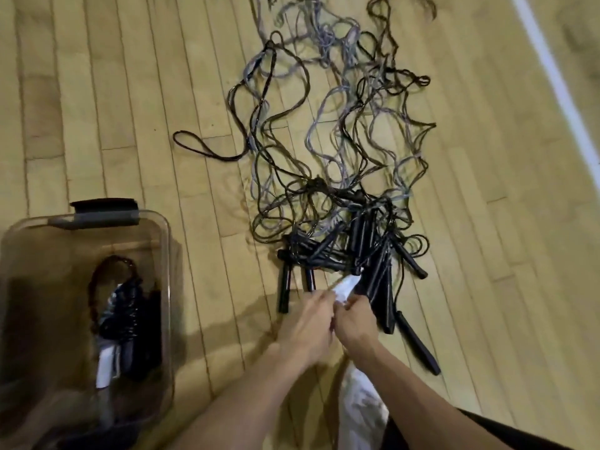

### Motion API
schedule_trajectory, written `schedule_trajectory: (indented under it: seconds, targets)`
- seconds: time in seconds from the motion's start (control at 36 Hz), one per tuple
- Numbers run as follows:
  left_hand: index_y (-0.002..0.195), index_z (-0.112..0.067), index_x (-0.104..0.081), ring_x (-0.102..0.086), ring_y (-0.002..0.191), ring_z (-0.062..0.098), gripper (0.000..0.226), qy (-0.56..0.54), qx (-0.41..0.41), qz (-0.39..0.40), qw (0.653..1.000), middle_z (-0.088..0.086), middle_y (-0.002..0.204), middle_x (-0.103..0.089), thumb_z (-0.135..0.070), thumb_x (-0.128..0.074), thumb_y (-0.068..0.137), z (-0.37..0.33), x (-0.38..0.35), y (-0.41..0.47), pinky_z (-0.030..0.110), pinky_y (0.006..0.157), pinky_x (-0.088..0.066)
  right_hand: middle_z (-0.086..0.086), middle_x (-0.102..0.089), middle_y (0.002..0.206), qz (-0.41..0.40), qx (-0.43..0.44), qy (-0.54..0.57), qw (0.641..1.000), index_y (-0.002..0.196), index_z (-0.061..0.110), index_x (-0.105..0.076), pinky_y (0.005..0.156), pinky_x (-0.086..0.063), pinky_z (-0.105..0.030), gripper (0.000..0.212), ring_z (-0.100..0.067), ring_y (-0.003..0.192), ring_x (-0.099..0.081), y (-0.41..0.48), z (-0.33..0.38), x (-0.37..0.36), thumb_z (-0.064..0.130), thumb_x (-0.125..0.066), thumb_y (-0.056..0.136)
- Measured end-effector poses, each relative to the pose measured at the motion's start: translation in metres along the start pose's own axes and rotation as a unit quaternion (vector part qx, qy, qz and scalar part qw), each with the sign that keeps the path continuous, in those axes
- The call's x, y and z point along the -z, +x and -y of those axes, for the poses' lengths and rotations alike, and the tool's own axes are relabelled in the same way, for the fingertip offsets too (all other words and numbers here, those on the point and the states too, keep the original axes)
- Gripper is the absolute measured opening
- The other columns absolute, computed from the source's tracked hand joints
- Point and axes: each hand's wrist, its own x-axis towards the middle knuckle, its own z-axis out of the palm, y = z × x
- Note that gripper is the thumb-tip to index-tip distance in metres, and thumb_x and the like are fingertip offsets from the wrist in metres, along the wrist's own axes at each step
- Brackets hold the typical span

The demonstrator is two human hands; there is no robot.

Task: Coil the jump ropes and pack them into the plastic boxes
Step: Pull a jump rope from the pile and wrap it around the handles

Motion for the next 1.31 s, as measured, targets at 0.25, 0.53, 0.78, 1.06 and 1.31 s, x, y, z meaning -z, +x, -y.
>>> schedule_trajectory:
  seconds: [0.25, 0.53, 0.78, 1.06, 1.31]
  targets:
    - [0.142, -0.011, -0.042, -0.051, 0.121, 0.024, 0.059, 0.042, 0.061, 0.019, 0.997, 0.009, 0.133, -0.051, -0.005, -0.066, 0.088, -0.005, -0.023, 0.036, 0.037, 0.1, -0.048, -0.009, -0.071, 0.091, 0.102, -0.114, 0.165, 0.974, 0.105, 0.006, -0.061, 0.055, -0.05, -0.026, 0.014, -0.019, 0.075, -0.066, 0.03, -0.003, 0.003, 0.018, -0.057, 0.098]
    - [0.085, -0.011, -0.055, -0.057, 0.065, 0.017, 0.005, -0.031, 0.1, 0.123, 0.987, 0.002, 0.077, -0.059, -0.007, -0.057, 0.088, -0.014, 0.016, 0.001, 0.025, 0.049, -0.04, -0.012, -0.065, 0.072, 0.087, -0.129, 0.137, 0.978, 0.079, 0.005, -0.061, 0.053, -0.045, -0.03, 0.04, -0.025, 0.063, -0.059, -0.01, 0.001, 0.007, 0.03, -0.042, 0.103]
    - [0.104, -0.009, -0.063, -0.059, 0.07, 0.017, 0.02, -0.005, 0.063, 0.099, 0.993, 0.002, 0.087, -0.064, -0.017, -0.059, 0.086, -0.079, 0.104, -0.093, 0.029, 0.057, -0.052, -0.011, -0.069, 0.088, 0.119, 0.001, 0.118, 0.986, 0.092, 0.001, -0.064, 0.071, -0.058, -0.039, 0.031, -0.025, 0.08, -0.067, -0.116, 0.054, 0.067, 0.027, -0.051, 0.101]
    - [0.093, -0.005, -0.068, -0.052, 0.064, 0.014, 0.025, -0.037, -0.067, 0.073, 0.994, 0.0, 0.074, -0.059, -0.028, -0.066, 0.085, -0.179, 0.219, -0.237, 0.026, 0.057, -0.042, -0.012, -0.06, 0.081, 0.109, 0.187, 0.082, 0.973, 0.093, 0.001, -0.063, 0.056, -0.043, -0.029, 0.024, -0.021, 0.069, -0.056, -0.271, 0.104, 0.186, 0.018, -0.047, 0.099]
    - [0.099, -0.02, -0.058, -0.056, 0.074, 0.013, 0.037, -0.085, -0.187, -0.182, 0.962, 0.002, 0.095, -0.064, -0.048, -0.075, 0.082, -0.27, 0.301, -0.374, 0.025, 0.056, -0.044, -0.01, -0.057, 0.065, 0.203, 0.421, 0.17, 0.868, 0.091, 0.001, -0.052, 0.05, -0.05, -0.032, 0.024, -0.019, 0.05, -0.055, -0.442, 0.107, 0.335, 0.02, -0.051, 0.106]
